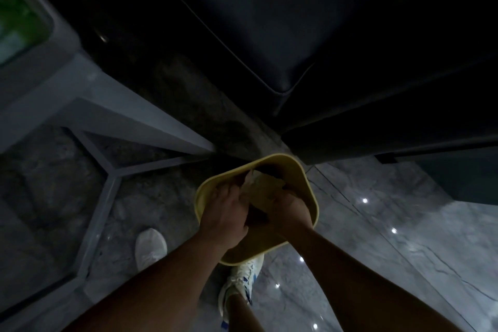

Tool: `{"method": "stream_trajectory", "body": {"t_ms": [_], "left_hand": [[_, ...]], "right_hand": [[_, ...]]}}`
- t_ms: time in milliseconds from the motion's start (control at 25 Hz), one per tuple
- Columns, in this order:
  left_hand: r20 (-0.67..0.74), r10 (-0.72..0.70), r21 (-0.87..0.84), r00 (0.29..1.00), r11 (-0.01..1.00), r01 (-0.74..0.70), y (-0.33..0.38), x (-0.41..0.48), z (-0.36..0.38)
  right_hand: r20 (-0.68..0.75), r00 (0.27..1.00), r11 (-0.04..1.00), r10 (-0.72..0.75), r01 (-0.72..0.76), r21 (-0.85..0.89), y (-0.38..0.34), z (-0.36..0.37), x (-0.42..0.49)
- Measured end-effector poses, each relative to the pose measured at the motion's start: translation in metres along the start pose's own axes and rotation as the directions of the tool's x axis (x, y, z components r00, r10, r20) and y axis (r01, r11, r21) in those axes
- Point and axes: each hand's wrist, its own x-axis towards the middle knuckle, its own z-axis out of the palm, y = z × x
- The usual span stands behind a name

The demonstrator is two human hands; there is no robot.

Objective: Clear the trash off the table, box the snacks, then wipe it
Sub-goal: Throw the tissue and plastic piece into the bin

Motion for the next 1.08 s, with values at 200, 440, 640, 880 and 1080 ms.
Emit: {"method": "stream_trajectory", "body": {"t_ms": [200, 440, 640, 880, 1080], "left_hand": [[0.021, -0.006, 0.034, 1.0, 0.999, 0.005, -0.006, -0.024, -0.027], [0.006, -0.063, -0.016, 0.998, 0.998, 0.063, -0.008, -0.077, -0.09], [0.002, -0.097, -0.077, 0.995, 0.992, 0.097, -0.003, -0.156, -0.157], [-0.119, -0.12, -0.12, 0.986, 0.987, 0.106, -0.003, -0.245, -0.22], [-0.24, -0.169, -0.158, 0.956, 0.978, 0.134, -0.007, -0.308, -0.259]], "right_hand": [[0.022, 1.0, 1.0, 0.018, -0.018, 0.01, -0.009, -0.012, -0.022], [-0.011, 0.999, 0.999, -0.035, 0.035, -0.005, -0.034, -0.055, -0.077], [-0.009, 0.979, 0.967, -0.205, 0.201, -0.154, -0.076, -0.115, -0.167], [-0.079, 0.958, 0.962, -0.274, 0.274, -0.013, -0.114, -0.165, -0.252], [-0.199, 0.901, 0.922, -0.385, 0.386, -0.037, -0.161, -0.206, -0.305]]}}
